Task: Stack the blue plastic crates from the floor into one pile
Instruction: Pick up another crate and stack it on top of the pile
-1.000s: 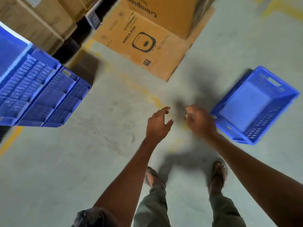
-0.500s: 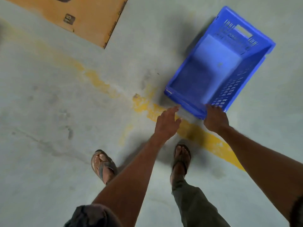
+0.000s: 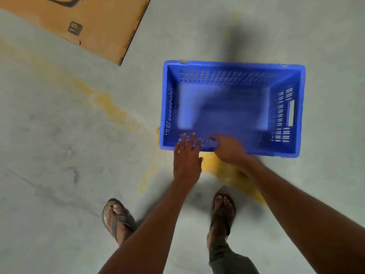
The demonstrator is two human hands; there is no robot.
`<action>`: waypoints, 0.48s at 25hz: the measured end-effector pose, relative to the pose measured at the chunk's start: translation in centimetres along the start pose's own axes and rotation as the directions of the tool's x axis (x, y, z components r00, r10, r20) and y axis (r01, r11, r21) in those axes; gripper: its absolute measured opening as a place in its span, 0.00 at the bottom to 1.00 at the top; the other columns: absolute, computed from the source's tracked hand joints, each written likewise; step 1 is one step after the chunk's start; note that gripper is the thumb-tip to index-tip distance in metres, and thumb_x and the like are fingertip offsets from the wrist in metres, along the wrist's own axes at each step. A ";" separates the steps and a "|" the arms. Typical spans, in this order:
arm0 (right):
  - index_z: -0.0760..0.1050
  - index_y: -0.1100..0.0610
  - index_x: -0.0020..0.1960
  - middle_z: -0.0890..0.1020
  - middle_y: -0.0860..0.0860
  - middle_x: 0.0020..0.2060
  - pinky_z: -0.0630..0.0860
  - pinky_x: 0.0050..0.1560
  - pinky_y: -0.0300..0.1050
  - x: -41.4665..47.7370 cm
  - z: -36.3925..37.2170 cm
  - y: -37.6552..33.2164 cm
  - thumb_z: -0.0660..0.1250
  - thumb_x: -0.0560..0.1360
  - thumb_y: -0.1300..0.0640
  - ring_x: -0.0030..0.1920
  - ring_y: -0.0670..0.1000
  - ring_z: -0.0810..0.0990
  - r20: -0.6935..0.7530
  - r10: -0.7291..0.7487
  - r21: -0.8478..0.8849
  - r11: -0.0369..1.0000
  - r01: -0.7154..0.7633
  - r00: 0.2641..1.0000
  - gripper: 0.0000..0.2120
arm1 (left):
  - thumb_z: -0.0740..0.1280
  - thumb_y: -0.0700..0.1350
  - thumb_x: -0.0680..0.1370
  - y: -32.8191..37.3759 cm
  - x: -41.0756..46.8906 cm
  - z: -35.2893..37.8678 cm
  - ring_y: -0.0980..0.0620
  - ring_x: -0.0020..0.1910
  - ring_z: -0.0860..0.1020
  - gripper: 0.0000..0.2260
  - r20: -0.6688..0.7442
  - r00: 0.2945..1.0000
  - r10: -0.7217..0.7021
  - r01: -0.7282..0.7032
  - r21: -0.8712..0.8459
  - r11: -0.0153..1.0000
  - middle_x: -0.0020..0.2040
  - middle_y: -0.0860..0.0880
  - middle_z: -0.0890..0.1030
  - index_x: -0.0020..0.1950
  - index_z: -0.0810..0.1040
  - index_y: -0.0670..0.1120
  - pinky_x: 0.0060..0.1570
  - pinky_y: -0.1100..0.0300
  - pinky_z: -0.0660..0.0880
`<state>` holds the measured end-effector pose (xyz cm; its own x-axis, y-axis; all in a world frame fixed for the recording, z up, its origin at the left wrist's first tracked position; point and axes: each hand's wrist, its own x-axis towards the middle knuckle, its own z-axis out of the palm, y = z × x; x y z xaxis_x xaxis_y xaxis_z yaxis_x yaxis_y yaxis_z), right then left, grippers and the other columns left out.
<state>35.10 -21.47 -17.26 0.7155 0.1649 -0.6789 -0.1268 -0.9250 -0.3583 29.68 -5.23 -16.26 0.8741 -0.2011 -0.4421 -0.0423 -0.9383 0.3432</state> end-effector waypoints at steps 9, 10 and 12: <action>0.74 0.49 0.65 0.83 0.54 0.53 0.77 0.47 0.51 -4.2 3.4 7.4 0.66 0.75 0.50 0.52 0.60 0.82 -0.035 0.125 -0.282 0.951 -0.130 0.991 0.19 | 0.66 0.55 0.78 -4.9 5.9 -1.9 0.44 0.53 0.77 0.11 0.111 0.976 0.189 -0.211 0.243 0.947 0.51 0.49 0.82 0.54 0.82 0.52 0.51 0.52 0.66; 0.77 0.49 0.61 0.84 0.55 0.49 0.77 0.44 0.50 -4.4 2.3 6.0 0.68 0.74 0.52 0.50 0.60 0.82 -0.127 0.098 -0.246 0.961 -0.127 0.987 0.16 | 0.66 0.55 0.78 -5.1 5.9 -3.5 0.43 0.51 0.78 0.11 0.072 0.972 0.225 -0.235 0.235 0.943 0.49 0.49 0.82 0.53 0.82 0.51 0.50 0.52 0.66; 0.79 0.51 0.56 0.85 0.56 0.44 0.76 0.40 0.50 -4.5 -1.7 2.8 0.71 0.71 0.54 0.46 0.62 0.83 -0.260 0.067 -0.178 0.977 -0.116 0.963 0.13 | 0.67 0.56 0.77 -4.8 5.8 -8.0 0.43 0.49 0.78 0.10 -0.046 0.963 0.266 -0.255 0.173 0.951 0.46 0.48 0.83 0.49 0.81 0.50 0.48 0.52 0.64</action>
<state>32.66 -25.37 -14.10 0.8592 0.0081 -0.5116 -0.0845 -0.9839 -0.1574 38.78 0.36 -13.82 0.8525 -0.4306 -0.2962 -0.3468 -0.8901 0.2958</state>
